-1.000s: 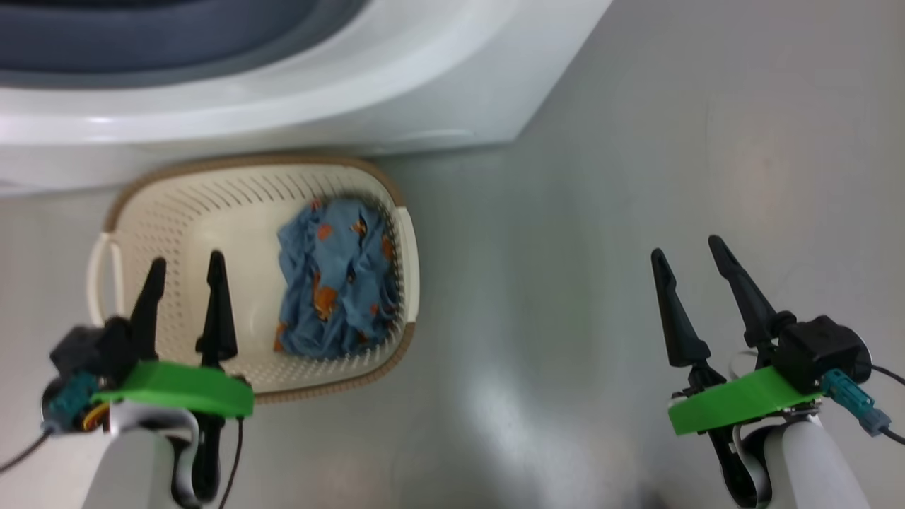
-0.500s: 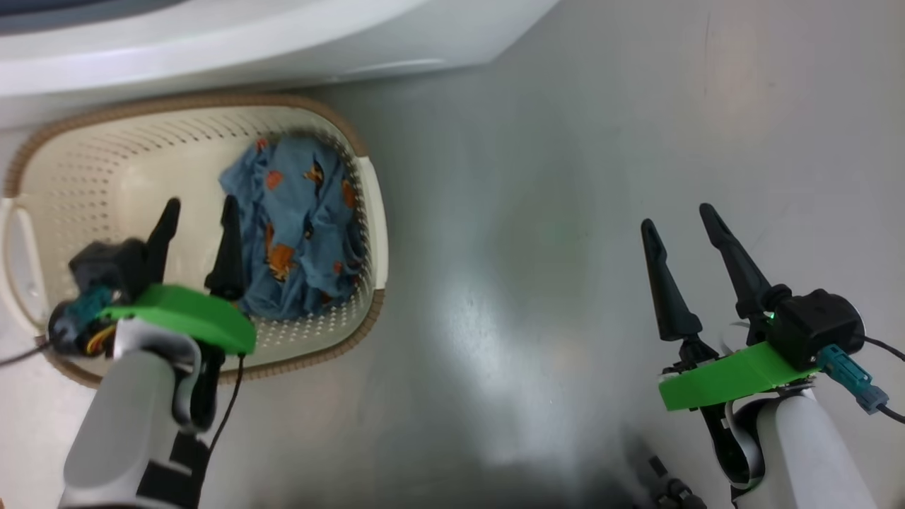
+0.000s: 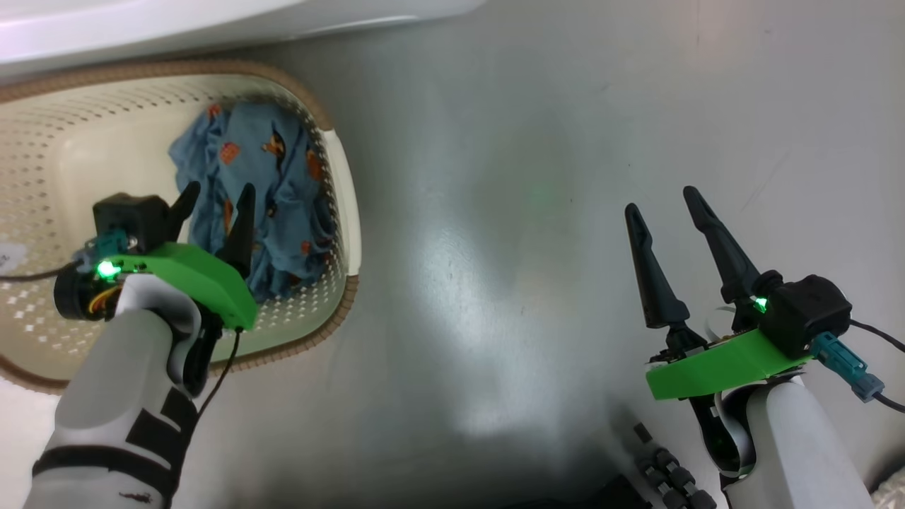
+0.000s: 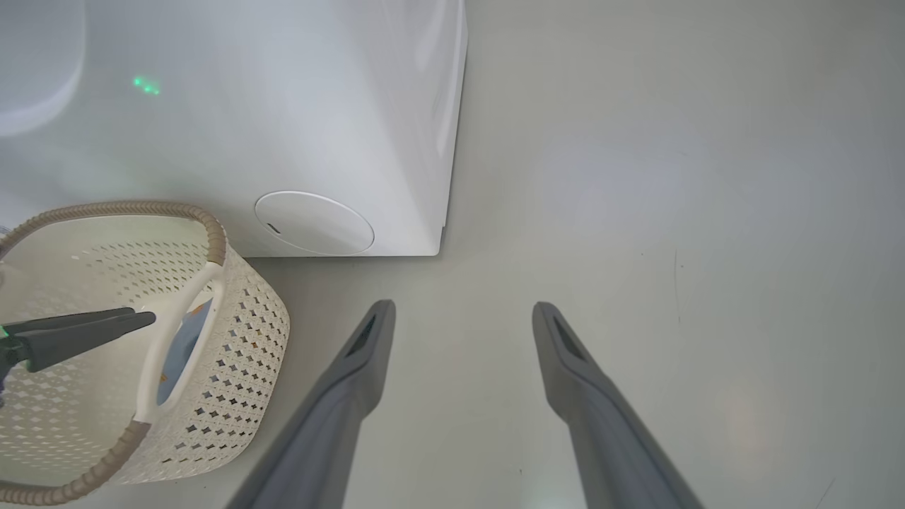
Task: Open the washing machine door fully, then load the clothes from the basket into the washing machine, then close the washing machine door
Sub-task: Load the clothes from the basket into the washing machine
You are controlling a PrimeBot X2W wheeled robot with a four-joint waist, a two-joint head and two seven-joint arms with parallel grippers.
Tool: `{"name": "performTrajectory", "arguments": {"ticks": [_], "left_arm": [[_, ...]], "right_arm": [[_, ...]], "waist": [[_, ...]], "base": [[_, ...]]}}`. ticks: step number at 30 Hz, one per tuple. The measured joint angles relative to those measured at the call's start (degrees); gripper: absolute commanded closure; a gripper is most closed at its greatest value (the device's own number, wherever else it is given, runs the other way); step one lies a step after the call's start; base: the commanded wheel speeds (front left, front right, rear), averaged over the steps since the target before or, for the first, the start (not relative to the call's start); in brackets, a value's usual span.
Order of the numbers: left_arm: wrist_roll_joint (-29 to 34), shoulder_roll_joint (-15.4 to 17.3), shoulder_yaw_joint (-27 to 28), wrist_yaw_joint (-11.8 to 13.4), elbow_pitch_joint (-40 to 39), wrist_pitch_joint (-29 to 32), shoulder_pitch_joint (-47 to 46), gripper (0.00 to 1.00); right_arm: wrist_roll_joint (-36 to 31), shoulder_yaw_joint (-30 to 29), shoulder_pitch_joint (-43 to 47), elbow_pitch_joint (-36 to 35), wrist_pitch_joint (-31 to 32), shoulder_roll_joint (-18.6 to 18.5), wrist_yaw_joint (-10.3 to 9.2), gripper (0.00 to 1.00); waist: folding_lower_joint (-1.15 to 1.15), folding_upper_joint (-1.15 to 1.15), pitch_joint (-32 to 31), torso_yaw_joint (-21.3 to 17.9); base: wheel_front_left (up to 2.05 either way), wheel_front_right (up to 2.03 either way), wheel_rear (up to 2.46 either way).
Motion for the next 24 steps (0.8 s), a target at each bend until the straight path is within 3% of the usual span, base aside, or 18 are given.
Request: {"name": "performTrajectory", "arguments": {"ticks": [12, 24], "left_arm": [[-5.5, 2.3, -9.3, 0.0, 5.8, 2.5, -5.5, 0.00], [-9.9, 3.1, -13.9, 0.0, 11.1, 5.8, -10.6, 0.00]], "right_arm": [[1.0, 0.4, 0.0, -0.3, 0.0, 0.0, 0.00, 0.00], [1.4, 0.9, 0.1, -0.3, 0.0, 0.0, 0.00, 0.00]], "waist": [[0.00, 0.00, 3.3, -1.5], [0.00, 0.00, 4.4, -3.0]], "base": [[0.00, 0.00, 0.00], [0.00, 0.00, 0.00]]}}
